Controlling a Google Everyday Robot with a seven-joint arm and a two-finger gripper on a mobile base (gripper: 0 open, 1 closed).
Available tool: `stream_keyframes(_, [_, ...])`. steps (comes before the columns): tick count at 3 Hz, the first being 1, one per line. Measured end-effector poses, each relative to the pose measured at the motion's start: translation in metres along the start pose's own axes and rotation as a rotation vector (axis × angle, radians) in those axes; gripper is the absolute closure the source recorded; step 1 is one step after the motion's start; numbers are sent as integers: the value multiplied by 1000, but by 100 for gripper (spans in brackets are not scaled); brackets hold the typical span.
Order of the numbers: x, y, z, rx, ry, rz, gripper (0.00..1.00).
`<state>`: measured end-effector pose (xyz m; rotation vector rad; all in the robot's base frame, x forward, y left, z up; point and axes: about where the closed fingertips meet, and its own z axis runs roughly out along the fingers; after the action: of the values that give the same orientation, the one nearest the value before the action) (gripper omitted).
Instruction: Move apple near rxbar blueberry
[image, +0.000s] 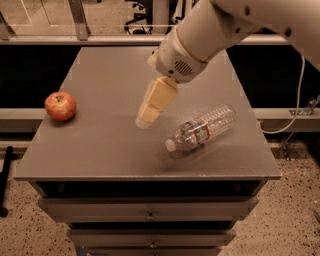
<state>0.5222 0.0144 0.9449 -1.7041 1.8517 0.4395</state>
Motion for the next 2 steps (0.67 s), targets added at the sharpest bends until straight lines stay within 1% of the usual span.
stream_keyframes(1, [-40,-5,45,-44,-109,5,0])
stream_keyframes(2, [-88,-4,98,-80,-215,-24,0])
